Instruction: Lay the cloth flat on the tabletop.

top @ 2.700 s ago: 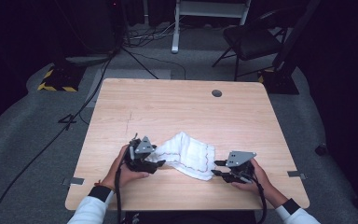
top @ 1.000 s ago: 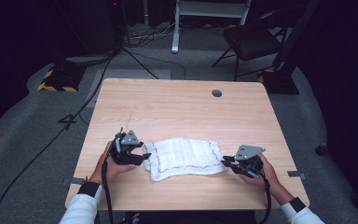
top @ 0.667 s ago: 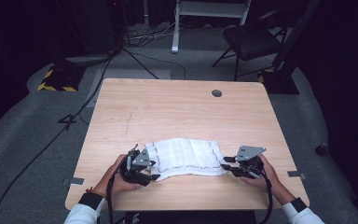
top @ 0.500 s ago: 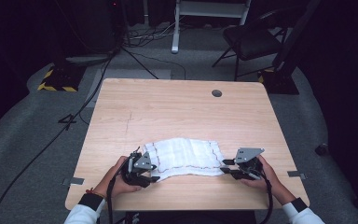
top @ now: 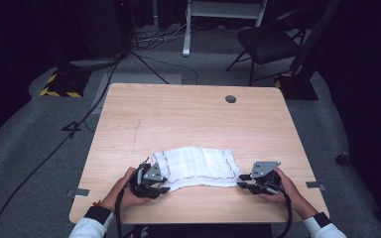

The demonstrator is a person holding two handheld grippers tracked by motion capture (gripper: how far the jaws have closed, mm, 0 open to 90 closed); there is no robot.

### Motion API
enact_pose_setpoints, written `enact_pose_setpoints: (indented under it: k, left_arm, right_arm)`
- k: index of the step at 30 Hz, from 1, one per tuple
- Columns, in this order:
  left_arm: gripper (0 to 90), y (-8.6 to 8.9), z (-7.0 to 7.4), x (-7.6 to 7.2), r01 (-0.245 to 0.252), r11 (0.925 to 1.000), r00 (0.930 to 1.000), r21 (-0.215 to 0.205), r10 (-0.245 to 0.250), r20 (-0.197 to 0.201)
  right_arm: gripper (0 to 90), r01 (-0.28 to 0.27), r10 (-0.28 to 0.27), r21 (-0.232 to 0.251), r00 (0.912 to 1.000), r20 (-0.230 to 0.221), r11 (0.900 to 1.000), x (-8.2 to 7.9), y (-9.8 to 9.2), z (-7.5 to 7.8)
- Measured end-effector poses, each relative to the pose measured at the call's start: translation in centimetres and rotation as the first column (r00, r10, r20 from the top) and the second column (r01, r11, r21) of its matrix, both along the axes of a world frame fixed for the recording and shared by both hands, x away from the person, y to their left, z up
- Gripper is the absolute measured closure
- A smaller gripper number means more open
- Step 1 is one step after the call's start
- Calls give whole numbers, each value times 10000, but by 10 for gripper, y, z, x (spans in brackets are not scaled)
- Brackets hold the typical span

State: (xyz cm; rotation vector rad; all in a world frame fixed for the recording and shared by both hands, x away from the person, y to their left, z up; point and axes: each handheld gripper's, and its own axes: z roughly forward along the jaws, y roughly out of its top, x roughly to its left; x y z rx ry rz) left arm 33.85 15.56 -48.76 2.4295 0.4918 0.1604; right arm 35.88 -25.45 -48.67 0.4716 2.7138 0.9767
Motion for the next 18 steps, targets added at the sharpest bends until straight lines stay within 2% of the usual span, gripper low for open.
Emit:
enact_pose_setpoints:
  k: [2, 3, 5, 6, 8, 10, 11, 12, 13, 16, 17, 18]
  left_arm:
    - [754, 1, 0, 1, -159, 9999, 9998, 41, 159, 127]
    - [797, 1, 1, 2, -117, 9999, 9996, 77, 115, 245]
    - [836, 1, 4, 2, -141, 9999, 9989, -1, 141, 439]
    - [842, 1, 7, 1, -165, 9997, 9981, -190, 176, 592]
    - [850, 4, 13, 0, -188, 9981, 9970, -591, 231, 738]
    - [854, 8, 22, -2, -332, 9930, 9947, -1135, 439, 929]
    - [855, 8, 22, -2, -332, 9930, 9947, -1135, 439, 929]
    - [856, 10, 28, -3, -382, 9868, 9934, -1572, 545, 1012]
    - [856, 11, 33, -4, -354, 9835, 9925, -1776, 555, 1093]
    - [856, 13, 43, -8, -378, 9774, 9882, -2082, 675, 1372]
    - [857, 13, 43, -8, -378, 9774, 9882, -2082, 675, 1372]
    - [857, 16, 50, -11, -320, 9704, 9869, -2394, 686, 1461]
  right_arm:
    - [788, -52, 53, -39, 10000, 48, 10000, 0, 1, 0]
    - [854, -61, 65, -140, 9996, 267, 9999, -1, 2, 0]
    - [877, -121, 133, -297, 9991, 406, 9995, -1, 3, 1]
    - [881, -108, 119, -255, 9991, 415, 9996, -2, 3, 2]
    - [885, -43, 42, 27, 9990, 436, 10000, -2, 1, 7]
    - [887, -5, -16, 374, 9983, 575, 9993, -4, -2, 14]
    - [887, 37, -74, 582, 9980, 627, 9983, -5, -4, 18]
    - [888, 97, -151, 760, 9974, 711, 9971, -7, -5, 22]
    - [888, 110, -181, 884, 9966, 803, 9960, -8, -6, 26]
    - [889, 179, -351, 1551, 9934, 1089, 9877, -15, -12, 43]
    - [889, 179, -351, 1551, 9934, 1089, 9877, -15, -12, 43]
    - [890, 253, -503, 1913, 9906, 1269, 9812, -20, -18, 53]
